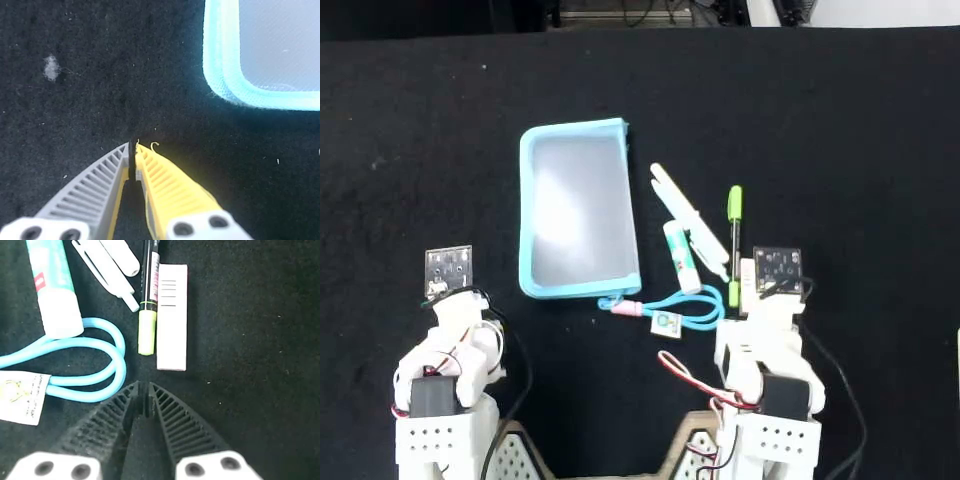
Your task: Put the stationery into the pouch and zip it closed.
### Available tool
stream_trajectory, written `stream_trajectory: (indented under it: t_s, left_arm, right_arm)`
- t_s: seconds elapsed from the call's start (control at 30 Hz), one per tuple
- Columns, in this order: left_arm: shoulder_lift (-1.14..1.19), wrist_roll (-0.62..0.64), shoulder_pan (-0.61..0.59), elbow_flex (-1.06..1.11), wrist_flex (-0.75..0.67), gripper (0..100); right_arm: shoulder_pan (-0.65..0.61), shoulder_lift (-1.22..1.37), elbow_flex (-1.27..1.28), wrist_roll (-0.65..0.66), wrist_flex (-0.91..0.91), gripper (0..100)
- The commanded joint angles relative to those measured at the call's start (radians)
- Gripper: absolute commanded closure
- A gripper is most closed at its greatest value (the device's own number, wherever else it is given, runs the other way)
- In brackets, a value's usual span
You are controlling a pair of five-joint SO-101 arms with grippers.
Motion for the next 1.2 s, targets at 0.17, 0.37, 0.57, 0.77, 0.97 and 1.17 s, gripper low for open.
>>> stream_trajectory:
  t_s: [0.17,0.37,0.57,0.77,0.97,1.17]
  left_arm:
    - [-0.008,-0.005,0.013,0.024,0.003,97]
    - [-0.009,-0.006,0.019,0.024,0.003,97]
    - [-0.009,-0.005,0.013,0.024,0.003,97]
    - [-0.009,-0.005,0.018,0.024,0.003,97]
    - [-0.009,-0.038,0.016,0.024,0.000,97]
    - [-0.011,-0.364,-0.206,-0.010,-0.256,97]
  right_arm:
    - [0.011,-0.093,-0.004,-0.002,0.006,97.8]
    - [0.009,-0.093,-0.004,-0.005,0.006,97.9]
    - [0.009,-0.093,-0.004,-0.012,0.005,97.7]
    - [0.008,-0.094,-0.004,-0.008,-0.035,97.7]
    - [0.017,-0.093,-0.005,-0.003,-0.149,97.6]
    - [0.143,-0.091,-0.082,0.292,-0.341,97.6]
